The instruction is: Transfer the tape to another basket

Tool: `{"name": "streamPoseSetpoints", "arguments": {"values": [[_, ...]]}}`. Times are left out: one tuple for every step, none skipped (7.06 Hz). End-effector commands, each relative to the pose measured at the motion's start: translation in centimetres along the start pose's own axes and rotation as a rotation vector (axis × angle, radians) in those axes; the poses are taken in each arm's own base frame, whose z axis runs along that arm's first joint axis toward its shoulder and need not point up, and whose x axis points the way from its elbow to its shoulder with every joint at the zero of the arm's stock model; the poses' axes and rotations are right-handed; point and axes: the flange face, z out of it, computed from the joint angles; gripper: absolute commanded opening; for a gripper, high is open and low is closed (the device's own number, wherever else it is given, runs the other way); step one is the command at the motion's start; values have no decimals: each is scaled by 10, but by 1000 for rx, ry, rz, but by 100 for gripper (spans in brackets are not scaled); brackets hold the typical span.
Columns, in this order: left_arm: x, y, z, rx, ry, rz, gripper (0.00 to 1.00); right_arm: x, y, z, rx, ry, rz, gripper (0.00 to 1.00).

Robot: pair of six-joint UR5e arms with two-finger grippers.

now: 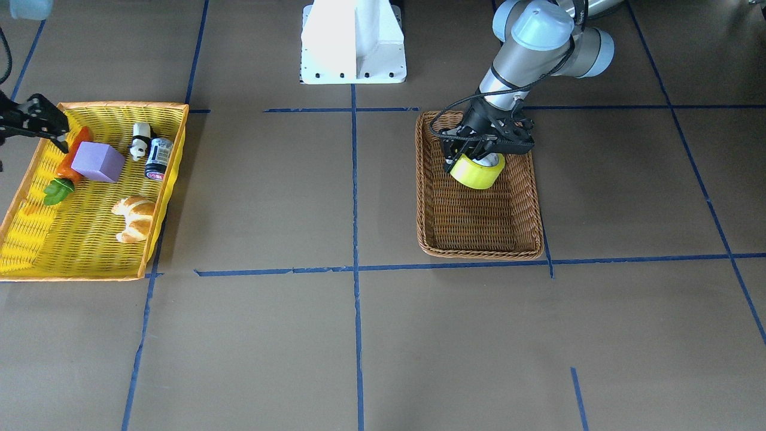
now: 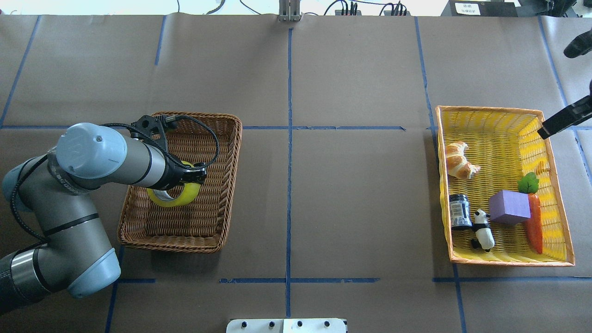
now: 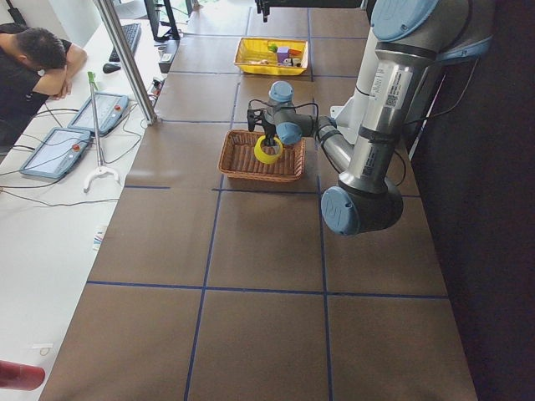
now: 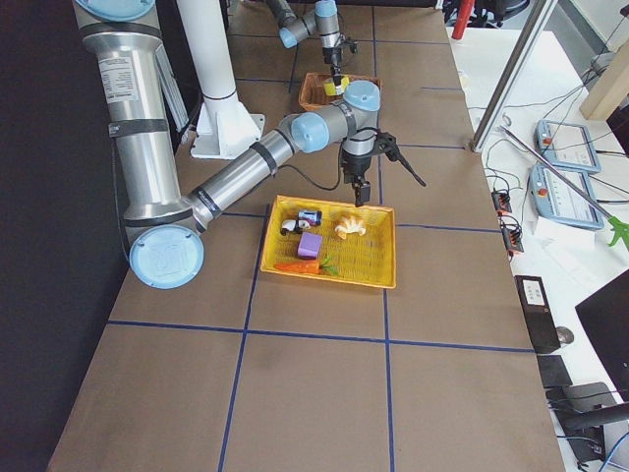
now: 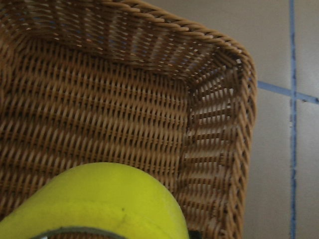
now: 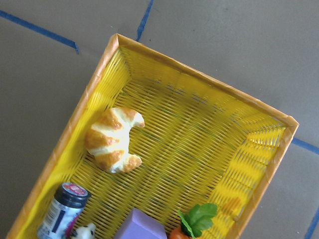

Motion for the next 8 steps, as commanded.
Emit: {"name": "streamPoseSetpoints", "arguments": {"values": [[-8, -6, 2, -14, -76, 141, 100, 47, 31, -4, -5, -26, -24, 100], [-15, -16, -1, -17, -102, 148, 100, 64, 42, -3, -12, -22, -23, 100], [-17, -20, -14, -50, -115, 274, 100, 82, 63, 0, -14, -45, 4, 100], [-36, -50, -42, -91, -120, 355, 100, 111, 83, 4, -22, -43, -12, 100], [-74, -85, -67, -133, -120, 425, 100, 145, 102, 7, -27, -39, -4, 100], [-139, -110, -90, -158, -127, 500, 100, 162, 119, 18, -50, -41, 20, 100], [-221, -135, -124, -164, -141, 539, 100, 176, 125, 25, -62, -45, 38, 100], [-297, -158, -159, -146, -178, 621, 100, 186, 131, 29, -70, -48, 48, 100]]}}
